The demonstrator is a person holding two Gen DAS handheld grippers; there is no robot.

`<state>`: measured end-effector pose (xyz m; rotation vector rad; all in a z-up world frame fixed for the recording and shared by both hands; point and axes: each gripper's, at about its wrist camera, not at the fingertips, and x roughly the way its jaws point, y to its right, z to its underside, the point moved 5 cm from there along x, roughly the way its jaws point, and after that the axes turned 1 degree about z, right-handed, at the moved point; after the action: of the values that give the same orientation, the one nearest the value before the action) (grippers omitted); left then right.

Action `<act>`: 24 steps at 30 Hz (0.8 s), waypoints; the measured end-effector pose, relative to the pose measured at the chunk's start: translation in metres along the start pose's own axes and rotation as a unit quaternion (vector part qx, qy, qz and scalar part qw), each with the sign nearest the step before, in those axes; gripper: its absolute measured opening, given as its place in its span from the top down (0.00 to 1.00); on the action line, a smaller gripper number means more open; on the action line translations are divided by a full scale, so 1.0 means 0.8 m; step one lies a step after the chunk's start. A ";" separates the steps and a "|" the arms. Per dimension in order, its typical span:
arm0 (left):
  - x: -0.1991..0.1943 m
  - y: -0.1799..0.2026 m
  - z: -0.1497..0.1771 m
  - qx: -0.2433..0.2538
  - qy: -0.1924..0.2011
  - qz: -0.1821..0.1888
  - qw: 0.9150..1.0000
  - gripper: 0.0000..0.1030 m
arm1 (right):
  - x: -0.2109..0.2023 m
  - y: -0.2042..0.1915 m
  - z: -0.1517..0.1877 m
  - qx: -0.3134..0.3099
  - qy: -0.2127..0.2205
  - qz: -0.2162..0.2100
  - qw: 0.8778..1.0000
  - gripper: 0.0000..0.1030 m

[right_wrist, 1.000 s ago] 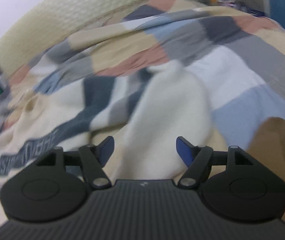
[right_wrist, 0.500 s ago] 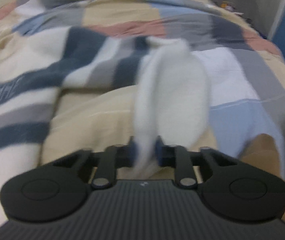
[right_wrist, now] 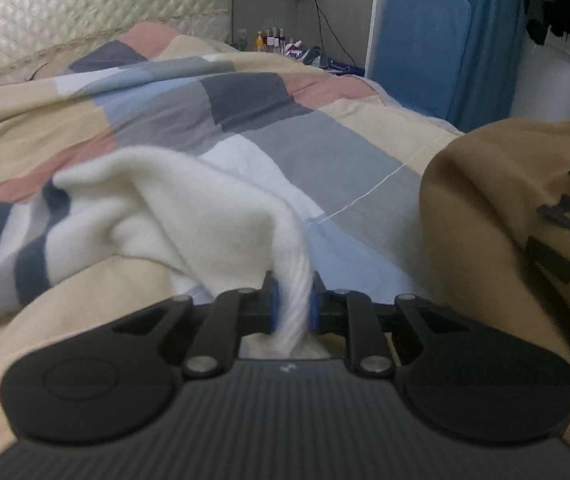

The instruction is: Fold large clothes

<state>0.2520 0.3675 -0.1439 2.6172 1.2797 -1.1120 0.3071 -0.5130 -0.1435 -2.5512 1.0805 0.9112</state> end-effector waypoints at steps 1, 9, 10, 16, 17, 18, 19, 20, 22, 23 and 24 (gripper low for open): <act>-0.002 0.004 0.001 0.000 -0.006 0.007 1.000 0.79 | -0.003 -0.003 -0.001 -0.001 0.000 -0.003 1.000 0.77; -0.072 0.036 0.005 -0.035 -0.040 0.140 0.989 0.34 | -0.044 -0.026 -0.015 0.013 0.023 -0.069 0.997 0.35; -0.085 0.044 0.004 -0.032 -0.042 0.158 0.986 0.34 | -0.055 -0.029 -0.017 0.015 0.029 -0.081 0.996 0.35; -0.182 0.114 0.013 0.055 -0.006 0.251 0.966 0.34 | -0.117 -0.058 -0.026 -0.010 0.062 -0.155 0.986 0.35; -0.198 0.122 0.018 0.069 -0.005 0.269 0.961 0.34 | -0.125 -0.064 -0.027 -0.020 0.067 -0.169 0.983 0.35; -0.210 0.125 0.024 0.074 -0.004 0.282 0.957 0.34 | -0.134 -0.071 -0.025 -0.032 0.071 -0.186 0.980 0.35; -0.221 0.128 0.028 0.074 -0.006 0.294 0.953 0.34 | -0.145 -0.080 -0.022 -0.045 0.072 -0.207 0.975 0.35; -0.231 0.129 0.032 0.068 -0.011 0.310 0.948 0.34 | -0.155 -0.087 -0.018 -0.054 0.070 -0.229 0.969 0.35; -0.248 0.129 0.040 0.052 -0.024 0.343 0.937 0.34 | -0.172 -0.100 -0.012 -0.065 0.062 -0.275 0.957 0.35; -0.255 0.129 0.045 0.045 -0.031 0.352 0.934 0.34 | -0.181 -0.106 -0.009 -0.068 0.057 -0.294 0.952 0.35; -0.264 0.128 0.052 0.040 -0.035 0.359 0.932 0.34 | -0.191 -0.111 -0.006 -0.068 0.051 -0.315 0.945 0.35</act>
<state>0.2129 0.1431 -0.0744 2.6811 0.1938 -1.0910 0.2905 -0.3653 -0.0479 -2.7985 0.1709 0.6934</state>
